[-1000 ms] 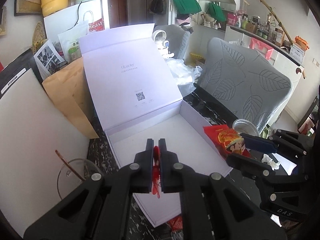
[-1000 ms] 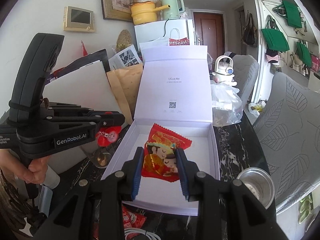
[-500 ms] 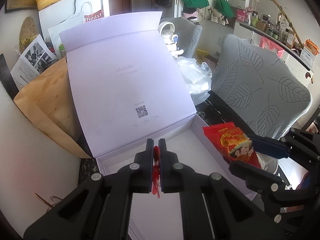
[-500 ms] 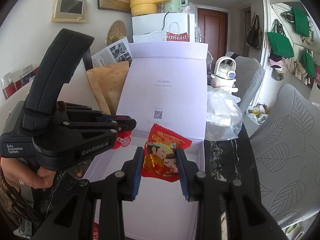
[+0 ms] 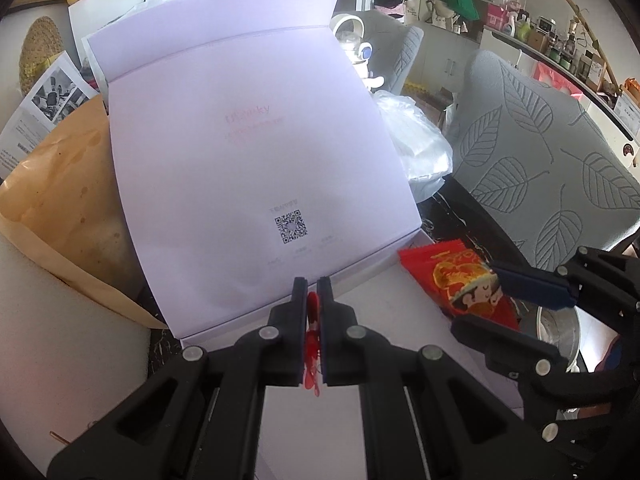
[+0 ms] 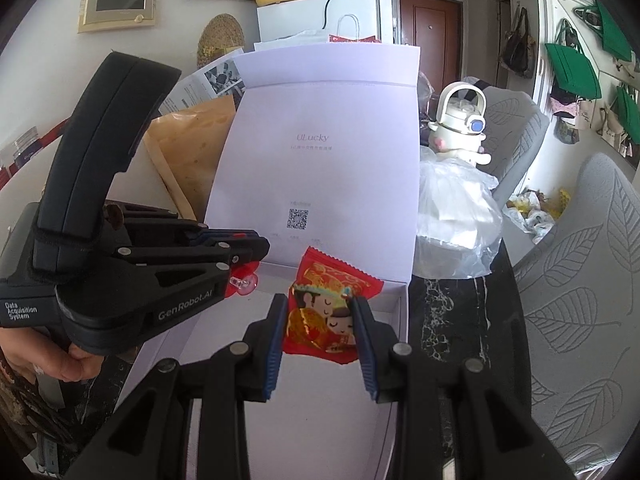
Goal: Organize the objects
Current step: 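Carry the red pinwheel flower with the left gripper into the white box, then open the left gripper to drop the pinwheel inside the box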
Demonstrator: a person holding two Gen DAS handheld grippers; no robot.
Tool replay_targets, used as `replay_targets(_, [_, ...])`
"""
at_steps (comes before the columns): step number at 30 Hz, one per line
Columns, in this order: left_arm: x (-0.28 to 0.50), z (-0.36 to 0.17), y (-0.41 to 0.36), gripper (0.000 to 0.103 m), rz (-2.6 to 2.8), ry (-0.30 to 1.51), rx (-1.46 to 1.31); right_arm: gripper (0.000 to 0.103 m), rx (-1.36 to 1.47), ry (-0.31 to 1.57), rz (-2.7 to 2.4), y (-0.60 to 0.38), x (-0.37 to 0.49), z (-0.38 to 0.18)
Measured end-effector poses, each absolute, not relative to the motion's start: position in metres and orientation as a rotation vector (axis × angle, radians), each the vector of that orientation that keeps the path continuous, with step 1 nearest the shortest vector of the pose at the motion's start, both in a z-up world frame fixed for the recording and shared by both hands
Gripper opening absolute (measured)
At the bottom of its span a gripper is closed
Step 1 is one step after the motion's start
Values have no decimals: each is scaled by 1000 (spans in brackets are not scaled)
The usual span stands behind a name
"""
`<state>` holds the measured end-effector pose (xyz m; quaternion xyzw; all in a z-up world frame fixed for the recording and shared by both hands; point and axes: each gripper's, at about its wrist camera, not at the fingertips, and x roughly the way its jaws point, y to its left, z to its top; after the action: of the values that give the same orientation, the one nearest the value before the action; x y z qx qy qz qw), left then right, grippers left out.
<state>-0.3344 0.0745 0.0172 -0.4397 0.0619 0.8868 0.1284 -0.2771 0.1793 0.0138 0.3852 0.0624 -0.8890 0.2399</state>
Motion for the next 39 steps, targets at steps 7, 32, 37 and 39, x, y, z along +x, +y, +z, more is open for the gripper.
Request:
replay_targets(7, [-345,-1,82,5,2556,203,-1335,32,1121,183,-2401,179,-297,-10])
replay_targets(32, [-339,3,62,33,2615,139,-1375,49,1095,210,-2506,187,-285,9])
replay_targets(37, [-328,19,58,34,2641,131,-1349,50,1059,221,-2547,192,-270,27])
replay_targets(39, [-323,28,58,34,2651,128,-1332,51,1046,219,-2560,194,-262,34])
